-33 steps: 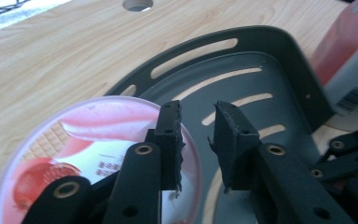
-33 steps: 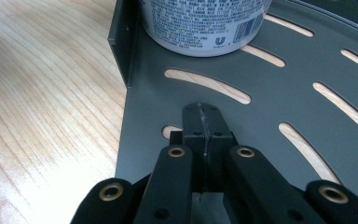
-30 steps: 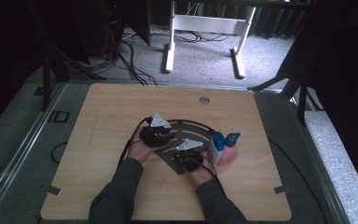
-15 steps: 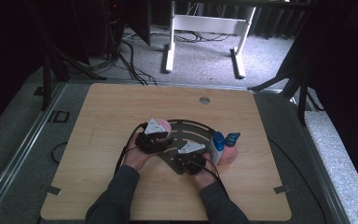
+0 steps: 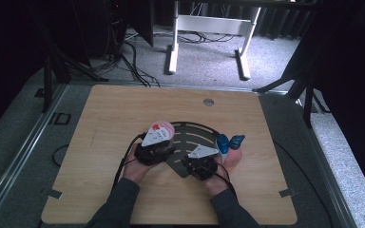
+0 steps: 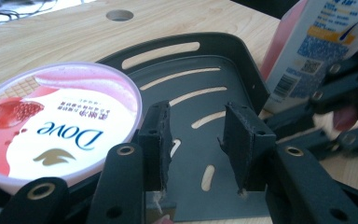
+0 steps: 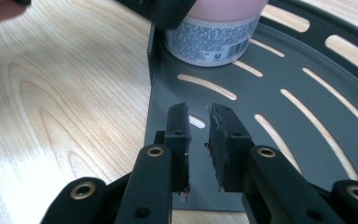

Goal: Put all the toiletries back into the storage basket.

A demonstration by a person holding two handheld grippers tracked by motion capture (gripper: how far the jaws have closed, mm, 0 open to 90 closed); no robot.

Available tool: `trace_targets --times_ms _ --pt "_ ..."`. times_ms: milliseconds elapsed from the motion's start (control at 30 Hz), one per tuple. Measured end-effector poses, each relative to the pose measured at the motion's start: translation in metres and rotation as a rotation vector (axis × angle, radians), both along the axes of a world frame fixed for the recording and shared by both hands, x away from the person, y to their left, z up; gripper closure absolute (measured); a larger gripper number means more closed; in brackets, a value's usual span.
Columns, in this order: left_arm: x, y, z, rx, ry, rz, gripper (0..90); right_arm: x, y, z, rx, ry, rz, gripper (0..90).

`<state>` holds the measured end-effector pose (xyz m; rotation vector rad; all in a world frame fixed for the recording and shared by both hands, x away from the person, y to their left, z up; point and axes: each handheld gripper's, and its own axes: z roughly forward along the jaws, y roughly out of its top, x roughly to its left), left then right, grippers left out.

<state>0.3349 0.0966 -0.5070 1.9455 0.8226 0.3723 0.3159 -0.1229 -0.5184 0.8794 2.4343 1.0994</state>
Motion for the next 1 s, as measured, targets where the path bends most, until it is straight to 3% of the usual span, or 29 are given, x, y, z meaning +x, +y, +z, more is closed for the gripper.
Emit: trace_targets --times_ms 467,767,900,1000 --pt "-0.022 -0.003 -0.023 -0.004 0.032 -0.031 61.6 -0.005 -0.015 0.019 -0.006 -0.011 -0.017 73.9" --pt "-0.027 -0.010 -0.036 0.007 0.060 -0.054 61.5 -0.008 -0.020 0.036 -0.013 -0.002 -0.005 65.6" --pt "-0.027 -0.013 -0.039 0.011 0.068 -0.064 61.3 -0.004 -0.025 0.043 0.014 0.029 -0.006 60.8" --pt "-0.027 -0.015 -0.043 0.017 0.078 -0.068 61.2 -0.004 -0.028 0.048 0.024 0.026 0.001 57.1"
